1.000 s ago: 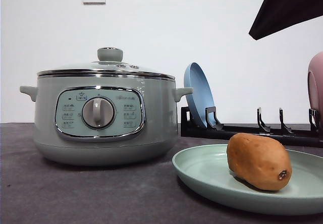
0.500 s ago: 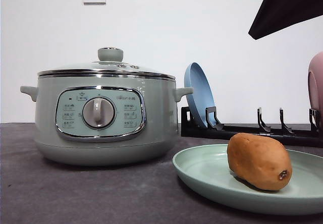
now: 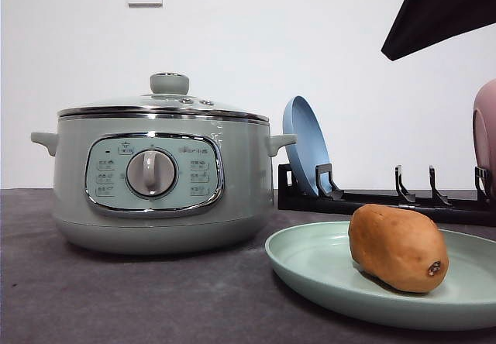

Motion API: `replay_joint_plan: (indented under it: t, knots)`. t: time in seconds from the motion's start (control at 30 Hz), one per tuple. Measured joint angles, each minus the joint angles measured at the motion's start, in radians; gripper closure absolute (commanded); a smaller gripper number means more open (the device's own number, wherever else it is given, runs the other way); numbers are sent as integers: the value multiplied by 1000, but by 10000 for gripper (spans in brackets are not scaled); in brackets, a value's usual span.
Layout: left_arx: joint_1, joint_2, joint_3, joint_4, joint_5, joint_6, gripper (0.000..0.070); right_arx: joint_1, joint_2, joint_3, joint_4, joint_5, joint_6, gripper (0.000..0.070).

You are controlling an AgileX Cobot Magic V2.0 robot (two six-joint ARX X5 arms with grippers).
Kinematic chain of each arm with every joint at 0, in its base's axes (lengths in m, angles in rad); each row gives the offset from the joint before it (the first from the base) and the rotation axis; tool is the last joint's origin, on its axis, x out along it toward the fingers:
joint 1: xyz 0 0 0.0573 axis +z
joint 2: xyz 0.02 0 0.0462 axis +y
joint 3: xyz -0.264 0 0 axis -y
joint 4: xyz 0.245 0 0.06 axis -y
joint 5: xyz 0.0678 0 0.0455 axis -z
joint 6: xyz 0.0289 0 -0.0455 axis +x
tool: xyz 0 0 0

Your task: Transfer potato from steamer to green plate

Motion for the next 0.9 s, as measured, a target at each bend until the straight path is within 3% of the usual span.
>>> replay_joint_plan:
  t: [0.13, 0.27, 0.43, 0.67, 0.9]
  knots:
    - [0, 0, 0, 0, 0, 0, 697, -3, -4, 0, 0, 7, -6, 700]
    - [0, 0, 0, 0, 0, -4, 697, -45, -47, 0, 31, 52, -59, 700]
    - [0, 0, 0, 0, 0, -8, 697, -192, -152, -60, 181, 68, -136, 700]
    - [0, 0, 0, 0, 0, -8, 697, -421, -372, -313, 442, 69, -185, 700]
    - [0, 0, 0, 0, 0, -10, 697, -548, -598, -522, 565, 72, -216, 700]
